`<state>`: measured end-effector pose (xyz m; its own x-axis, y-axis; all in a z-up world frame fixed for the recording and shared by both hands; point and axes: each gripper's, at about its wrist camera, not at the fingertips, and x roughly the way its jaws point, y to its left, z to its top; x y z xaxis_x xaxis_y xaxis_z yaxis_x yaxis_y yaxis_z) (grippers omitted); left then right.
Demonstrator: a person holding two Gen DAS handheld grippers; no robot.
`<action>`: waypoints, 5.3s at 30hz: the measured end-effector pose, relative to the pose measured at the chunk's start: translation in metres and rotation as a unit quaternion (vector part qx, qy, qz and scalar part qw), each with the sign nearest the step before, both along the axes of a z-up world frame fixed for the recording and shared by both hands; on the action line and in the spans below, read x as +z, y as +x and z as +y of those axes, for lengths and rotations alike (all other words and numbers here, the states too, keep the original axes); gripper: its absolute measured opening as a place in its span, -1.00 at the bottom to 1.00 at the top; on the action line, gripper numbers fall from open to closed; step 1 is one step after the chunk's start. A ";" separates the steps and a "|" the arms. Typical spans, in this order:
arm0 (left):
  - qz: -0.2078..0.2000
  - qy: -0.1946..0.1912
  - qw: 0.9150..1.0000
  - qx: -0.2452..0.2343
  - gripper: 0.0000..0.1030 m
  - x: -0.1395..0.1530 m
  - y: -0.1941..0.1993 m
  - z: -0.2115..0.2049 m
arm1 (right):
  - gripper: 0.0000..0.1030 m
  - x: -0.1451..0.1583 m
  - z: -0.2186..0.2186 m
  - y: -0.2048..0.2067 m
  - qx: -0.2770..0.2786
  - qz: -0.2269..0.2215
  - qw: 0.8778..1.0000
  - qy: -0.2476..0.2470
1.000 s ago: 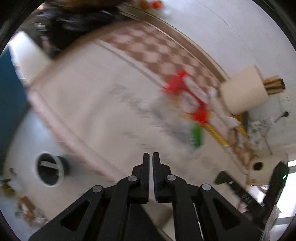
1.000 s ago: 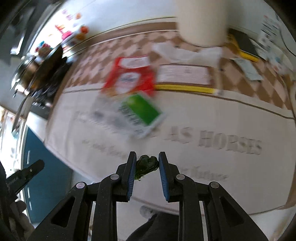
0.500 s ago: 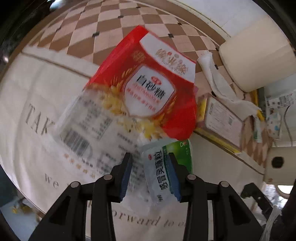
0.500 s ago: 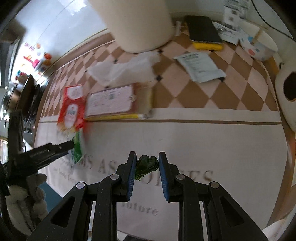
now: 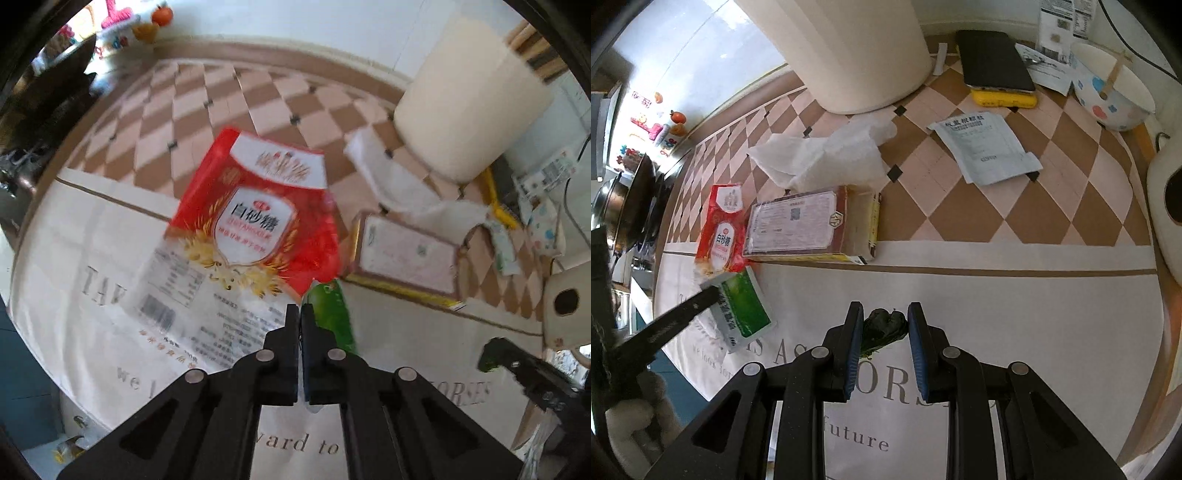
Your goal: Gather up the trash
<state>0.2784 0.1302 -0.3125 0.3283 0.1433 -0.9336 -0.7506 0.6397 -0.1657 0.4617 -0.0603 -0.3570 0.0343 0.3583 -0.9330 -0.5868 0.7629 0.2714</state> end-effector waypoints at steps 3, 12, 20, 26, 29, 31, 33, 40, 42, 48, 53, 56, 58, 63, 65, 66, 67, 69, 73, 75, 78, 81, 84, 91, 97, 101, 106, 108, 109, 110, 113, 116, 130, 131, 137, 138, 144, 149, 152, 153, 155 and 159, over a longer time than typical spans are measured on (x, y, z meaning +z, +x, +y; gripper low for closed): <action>-0.018 0.022 1.000 0.013 -1.00 0.023 -0.019 0.003 | -0.50 0.003 0.004 -0.004 0.005 -0.002 1.000 0.003; -0.059 0.076 0.992 0.077 -1.00 0.087 -0.093 0.029 | -0.50 0.024 0.033 -0.041 0.045 -0.013 0.999 0.022; -0.025 0.142 0.976 0.164 -1.00 0.103 -0.217 0.046 | -0.50 0.042 0.090 -0.129 0.133 -0.022 0.990 0.042; 0.019 0.121 0.960 0.252 -1.00 0.060 -0.349 0.060 | -0.50 0.033 0.148 -0.252 0.242 -0.019 0.969 0.036; 0.030 0.091 0.953 0.288 -1.00 0.025 -0.411 0.064 | -0.50 0.014 0.174 -0.325 0.298 -0.014 0.954 0.025; 0.037 0.064 0.946 0.315 -1.00 -0.011 -0.454 0.069 | -0.50 -0.004 0.186 -0.372 0.332 -0.012 0.943 0.018; 0.037 0.035 0.940 0.336 -1.00 -0.045 -0.488 0.074 | -0.50 -0.036 0.201 -0.427 0.368 -0.001 0.930 0.008; 0.000 -0.114 0.895 0.431 -1.00 -0.248 -0.611 0.095 | -0.50 -0.199 0.244 -0.559 0.438 0.038 0.897 -0.039; -0.004 -0.133 0.884 0.447 -1.00 -0.298 -0.630 0.098 | -0.50 -0.271 0.259 -0.592 0.451 0.066 0.888 -0.058; 0.014 -0.181 0.861 0.475 -1.00 -0.441 -0.678 0.102 | -0.50 -0.431 0.286 -0.655 0.482 0.105 0.865 -0.091; 0.034 -0.208 0.858 0.469 -0.98 -0.501 -0.689 0.096 | -0.49 -0.528 0.293 -0.698 0.527 0.104 0.834 -0.124; 0.058 -0.200 0.858 0.470 -0.92 -0.510 -0.694 0.087 | -0.39 -0.556 0.292 -0.714 0.548 0.083 0.820 -0.140; 0.082 -0.183 0.857 0.476 -0.74 -0.509 -0.697 0.083 | 0.04 -0.566 0.296 -0.719 0.555 0.064 0.816 -0.146; 0.129 -0.144 0.850 0.489 1.00 -0.487 -0.707 0.062 | 0.71 -0.555 0.298 -0.729 0.574 -0.009 0.806 -0.144; 0.139 -0.137 0.848 0.493 1.00 -0.477 -0.713 0.056 | 0.98 -0.545 0.303 -0.732 0.582 -0.027 0.800 -0.143; 0.141 -0.133 0.847 0.495 1.00 -0.470 -0.715 0.054 | 0.99 -0.536 0.302 -0.734 0.586 -0.038 0.796 -0.143; 0.146 -0.126 0.846 0.497 1.00 -0.461 -0.716 0.051 | 0.99 -0.528 0.304 -0.733 0.590 -0.043 0.794 -0.141; 0.155 -0.110 0.846 0.499 1.00 -0.439 -0.714 0.047 | 0.99 -0.509 0.301 -0.733 0.595 -0.050 0.791 -0.137; 0.165 -0.075 0.844 0.505 1.00 -0.389 -0.705 0.037 | 1.00 -0.464 0.293 -0.732 0.594 -0.058 0.792 -0.128; 0.161 -0.065 0.844 0.507 1.00 -0.361 -0.700 0.030 | 1.00 -0.437 0.287 -0.728 0.595 -0.058 0.792 -0.124; 0.157 -0.053 0.844 0.510 1.00 -0.319 -0.692 0.019 | 1.00 -0.392 0.277 -0.718 0.595 -0.060 0.793 -0.118; 0.156 -0.047 0.845 0.510 1.00 -0.279 -0.682 0.007 | 1.00 -0.345 0.267 -0.708 0.593 -0.062 0.795 -0.112; 0.150 -0.044 0.844 0.513 1.00 -0.239 -0.674 -0.004 | 1.00 -0.290 0.258 -0.696 0.593 -0.067 0.796 -0.103; 0.136 -0.022 0.855 0.501 1.00 -0.146 -0.650 -0.031 | 1.00 -0.162 0.233 -0.674 0.594 -0.081 0.798 -0.071; 0.141 0.011 0.861 0.488 1.00 -0.069 -0.632 -0.057 | 1.00 -0.052 0.207 -0.658 0.592 -0.091 0.800 -0.032; 0.132 0.028 0.865 0.484 1.00 -0.030 -0.622 -0.074 | 1.00 0.000 0.189 -0.648 0.592 -0.090 0.801 -0.012; 0.135 0.063 0.864 0.480 1.00 0.011 -0.608 -0.085 | 1.00 0.053 0.167 -0.627 0.579 -0.067 0.812 0.018; 0.135 0.084 0.865 0.475 1.00 0.029 -0.598 -0.082 | 1.00 0.072 0.162 -0.613 0.567 -0.044 0.822 0.035; 0.135 0.094 0.866 0.473 1.00 0.036 -0.594 -0.081 | 1.00 0.072 0.161 -0.608 0.562 -0.036 0.825 0.042; 0.137 0.115 0.866 0.467 1.00 0.049 -0.583 -0.075 | 1.00 0.083 0.159 -0.597 0.553 -0.026 0.831 0.054; 0.131 0.162 0.867 0.452 1.00 0.079 -0.548 -0.060 | 1.00 0.109 0.158 -0.558 0.519 -0.016 0.850 0.089; 0.123 0.197 0.872 0.430 1.00 0.102 -0.499 -0.039 | 1.00 0.128 0.160 -0.503 0.475 -0.016 0.873 0.111; 0.061 -0.001 0.975 0.214 1.00 0.049 -0.112 0.049 | 1.00 0.097 0.080 -0.083 0.107 -0.057 0.992 0.031; 0.058 -0.041 0.977 0.202 1.00 0.033 -0.077 0.053 | 1.00 0.090 0.068 -0.049 0.074 -0.057 0.995 0.024; 0.054 -0.228 0.951 0.201 0.99 -0.048 0.065 0.062 | 0.51 0.053 0.031 0.076 -0.008 -0.084 0.996 -0.030; 0.057 -0.246 0.944 0.210 0.99 -0.058 0.077 0.062 | 0.50 0.048 0.026 0.091 -0.016 -0.082 0.996 -0.034; 0.060 -0.304 0.910 0.276 0.96 -0.097 0.107 0.068 | 0.50 0.018 0.026 0.135 -0.031 -0.090 0.994 -0.045; 0.117 -0.239 0.932 0.245 0.55 -0.093 0.128 0.068 | 0.51 -0.013 0.045 0.144 -0.024 -0.086 0.995 -0.050; 0.151 -0.162 0.966 0.134 0.50 -0.082 0.144 0.057 | 0.50 -0.031 0.056 0.146 -0.016 -0.079 0.995 -0.061; 0.167 -0.135 0.972 0.094 0.45 -0.081 0.147 0.052 | 0.49 -0.036 0.058 0.146 -0.013 -0.080 0.995 -0.065; 0.203 -0.092 0.974 0.034 0.45 -0.082 0.147 0.039 | 0.25 -0.038 0.063 0.138 0.004 -0.114 0.991 -0.076; 0.194 -0.077 0.978 0.007 0.47 -0.083 0.132 0.026 | -0.71 -0.037 0.058 0.126 0.015 -0.142 0.987 -0.078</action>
<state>0.4104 0.1566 -0.3957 -0.0553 -0.0075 -0.9984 -0.7843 0.6191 0.0388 0.5878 -0.0020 -0.3938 0.2944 0.2154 -0.9311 -0.6446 0.7641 -0.0270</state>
